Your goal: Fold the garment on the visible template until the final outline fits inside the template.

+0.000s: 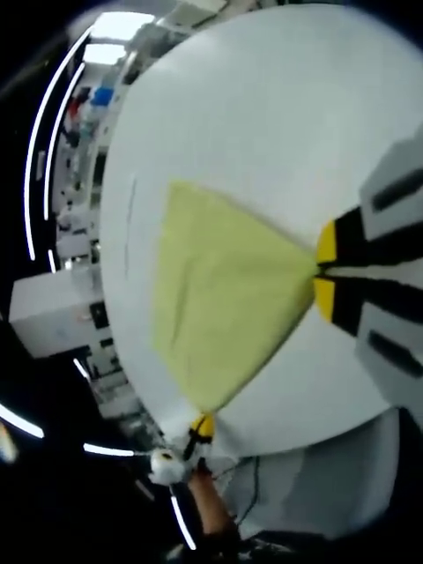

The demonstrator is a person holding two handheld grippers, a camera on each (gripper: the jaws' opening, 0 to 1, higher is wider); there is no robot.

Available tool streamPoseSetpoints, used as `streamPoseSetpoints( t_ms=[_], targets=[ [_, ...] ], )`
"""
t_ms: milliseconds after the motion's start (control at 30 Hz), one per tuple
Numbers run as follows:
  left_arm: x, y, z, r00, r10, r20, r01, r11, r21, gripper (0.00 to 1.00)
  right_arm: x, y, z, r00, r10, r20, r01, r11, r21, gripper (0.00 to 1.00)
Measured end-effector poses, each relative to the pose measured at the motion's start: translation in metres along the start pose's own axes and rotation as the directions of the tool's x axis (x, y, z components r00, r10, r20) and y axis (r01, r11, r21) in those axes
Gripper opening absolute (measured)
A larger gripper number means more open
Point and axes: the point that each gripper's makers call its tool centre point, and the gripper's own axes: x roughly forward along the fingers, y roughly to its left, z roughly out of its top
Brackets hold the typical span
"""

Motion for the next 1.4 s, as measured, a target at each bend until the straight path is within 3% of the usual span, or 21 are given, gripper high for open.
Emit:
streamPoseSetpoints(
  t_ms=[100, 167, 400, 467, 533, 600, 667, 800, 933, 1267, 1400],
  targets=[
    [-0.004, 0.006, -0.009, 0.999, 0.029, -0.04, -0.028, 0.999, 0.022, 0.0, -0.002, -0.005, -0.004, 0.999, -0.017, -0.029, 0.016, 0.999, -0.027, 0.0],
    [-0.008, 0.001, -0.005, 1.0, 0.006, 0.002, -0.006, 0.999, -0.045, 0.0, -0.002, -0.004, -0.003, 1.0, -0.016, -0.02, 0.015, 1.0, -0.024, 0.0],
    [-0.012, 0.001, 0.001, 1.0, 0.02, 0.015, -0.02, 0.999, -0.05, 0.01, -0.004, -0.005, 0.0, 0.999, -0.036, -0.007, 0.036, 0.999, -0.005, 0.04],
    [-0.014, 0.001, 0.004, 0.999, 0.024, 0.027, -0.022, 0.998, -0.06, 0.06, -0.008, -0.007, 0.005, 0.998, -0.055, 0.009, 0.055, 0.998, 0.006, 0.11],
    [-0.016, 0.001, 0.009, 0.998, 0.026, 0.052, -0.021, 0.995, -0.095, 0.14, -0.01, -0.008, 0.01, 0.997, -0.067, 0.024, 0.066, 0.998, 0.015, 0.24],
    [-0.017, 0.001, 0.013, 0.997, 0.024, 0.074, -0.013, 0.989, -0.149, 0.27, -0.013, -0.01, 0.015, 0.996, -0.073, 0.042, 0.073, 0.997, 0.02, 0.35],
    [-0.019, -0.001, 0.016, 0.997, 0.022, 0.08, -0.008, 0.986, -0.164, 0.36, -0.015, -0.009, 0.018, 0.996, -0.074, 0.05, 0.073, 0.997, 0.018, 0.4],
    [-0.024, -0.007, 0.025, 0.994, 0.026, 0.104, -0.007, 0.984, -0.175, 0.44, -0.019, -0.006, 0.026, 0.995, -0.075, 0.067, 0.075, 0.997, -0.004, 0.52],
    [-0.03, -0.007, 0.037, 0.986, 0.027, 0.167, 0.013, 0.972, -0.237, 0.57, -0.024, 0.0, 0.035, 0.994, -0.063, 0.09, 0.066, 0.997, -0.031, 0.66],
    [-0.055, -0.014, 0.064, 0.98, 0.044, 0.192, -0.005, 0.98, -0.199, 0.78, -0.038, 0.017, 0.049, 0.993, -0.034, 0.11, 0.043, 0.996, -0.08, 0.96],
    [-0.061, -0.013, 0.068, 0.982, 0.051, 0.183, -0.018, 0.983, -0.181, 0.84, -0.049, 0.019, 0.059, 0.992, -0.043, 0.122, 0.054, 0.995, -0.085, 0.99]
  ],
)
